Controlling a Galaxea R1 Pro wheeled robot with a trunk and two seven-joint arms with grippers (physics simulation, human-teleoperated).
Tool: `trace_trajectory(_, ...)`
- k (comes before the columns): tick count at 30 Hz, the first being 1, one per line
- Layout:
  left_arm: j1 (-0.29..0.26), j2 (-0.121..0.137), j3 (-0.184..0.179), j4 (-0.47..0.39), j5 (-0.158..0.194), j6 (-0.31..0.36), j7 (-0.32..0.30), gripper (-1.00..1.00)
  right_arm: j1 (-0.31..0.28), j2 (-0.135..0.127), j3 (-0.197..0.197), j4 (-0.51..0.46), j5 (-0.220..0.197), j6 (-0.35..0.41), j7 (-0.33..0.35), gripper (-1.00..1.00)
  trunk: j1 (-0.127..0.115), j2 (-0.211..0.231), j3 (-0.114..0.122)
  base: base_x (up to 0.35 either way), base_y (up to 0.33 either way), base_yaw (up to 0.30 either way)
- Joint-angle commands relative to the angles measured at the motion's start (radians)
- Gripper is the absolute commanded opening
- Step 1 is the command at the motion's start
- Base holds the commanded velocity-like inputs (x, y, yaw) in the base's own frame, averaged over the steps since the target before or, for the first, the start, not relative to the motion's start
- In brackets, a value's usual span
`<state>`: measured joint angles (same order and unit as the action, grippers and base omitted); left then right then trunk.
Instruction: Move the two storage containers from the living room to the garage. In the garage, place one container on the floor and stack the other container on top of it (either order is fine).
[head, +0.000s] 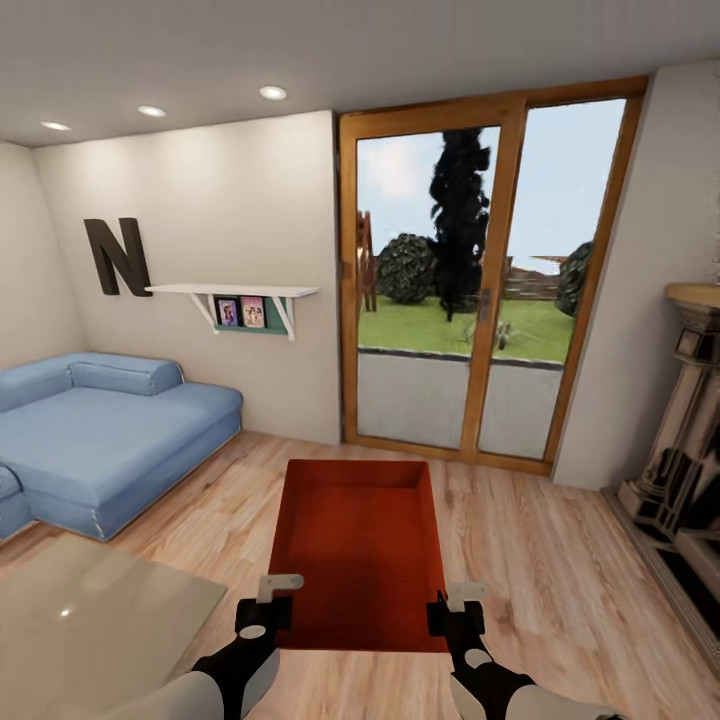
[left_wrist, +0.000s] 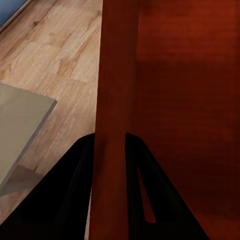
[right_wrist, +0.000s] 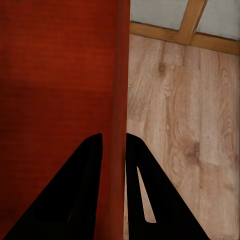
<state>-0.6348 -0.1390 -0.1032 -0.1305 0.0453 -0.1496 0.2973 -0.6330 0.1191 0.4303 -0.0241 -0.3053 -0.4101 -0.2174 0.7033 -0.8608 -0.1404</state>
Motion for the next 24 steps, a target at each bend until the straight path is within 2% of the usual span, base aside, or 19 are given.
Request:
trace_trajectory(1,-0.002,-0.001,0.031,-0.002,-0.013,-0.011,0.030,-1.00,0.000,0.002,-0.010,0.003,-0.009,0.001,0.000,-1.00,0.000,-0.001,-0.001,-0.260,-0.153,0.000)
trace_trajectory(14,-0.002,-0.001,0.031,-0.001,-0.013,-0.010,0.030,-1.00,0.000,0.001,-0.010,0.003,-0.009,0.002,0.005,-1.00,0.000,-0.001,-0.001,-0.262,-0.155,0.009)
trace_trajectory(24,-0.002,-0.001,0.031,-0.001,-0.013,-0.010,0.029,-1.00,0.000,0.002,-0.010,0.003,-0.009,0.001,0.004,-1.00,0.000,-0.001,0.005,-0.262,-0.156,0.234)
